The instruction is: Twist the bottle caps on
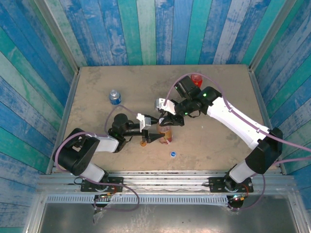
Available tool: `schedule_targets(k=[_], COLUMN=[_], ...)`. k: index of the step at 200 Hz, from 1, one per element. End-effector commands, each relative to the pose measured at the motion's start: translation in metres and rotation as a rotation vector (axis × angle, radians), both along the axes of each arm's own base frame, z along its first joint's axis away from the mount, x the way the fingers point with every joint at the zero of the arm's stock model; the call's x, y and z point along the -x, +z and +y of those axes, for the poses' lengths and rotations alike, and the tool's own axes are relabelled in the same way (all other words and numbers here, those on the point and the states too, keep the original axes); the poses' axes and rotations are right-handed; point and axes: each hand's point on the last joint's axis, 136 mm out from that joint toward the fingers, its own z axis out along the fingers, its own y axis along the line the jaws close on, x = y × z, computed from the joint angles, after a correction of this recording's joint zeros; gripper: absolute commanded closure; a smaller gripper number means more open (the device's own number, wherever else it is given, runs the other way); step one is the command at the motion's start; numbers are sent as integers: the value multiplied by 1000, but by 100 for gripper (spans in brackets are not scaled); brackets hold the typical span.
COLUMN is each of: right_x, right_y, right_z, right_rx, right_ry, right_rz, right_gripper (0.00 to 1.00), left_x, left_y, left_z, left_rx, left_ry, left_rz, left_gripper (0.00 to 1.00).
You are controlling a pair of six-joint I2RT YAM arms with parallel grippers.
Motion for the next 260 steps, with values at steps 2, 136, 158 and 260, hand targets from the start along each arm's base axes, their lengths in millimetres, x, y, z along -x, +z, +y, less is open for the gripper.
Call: schedule_targets(k=[2,136,158,260], right_x=[10,-38,-71,-54], right_y=[19,26,26,54], right_z=[5,-1,-13,-8], right_rx=[-71,-145,-199,-338], right_ry=[30,-379,-707,-669], right_rz=[12,-13,-3,-118], right_gripper=[90,81,86,46], left_x=[4,-51,-85,-86], left_y=[20,21,27,25], left_z=[2,8,16,31], left_rx=[44,34,18,6], left_ry=[-4,289,506,582], left_rz=[-60,-36,-66,-116], left_gripper=[25,51,51,54])
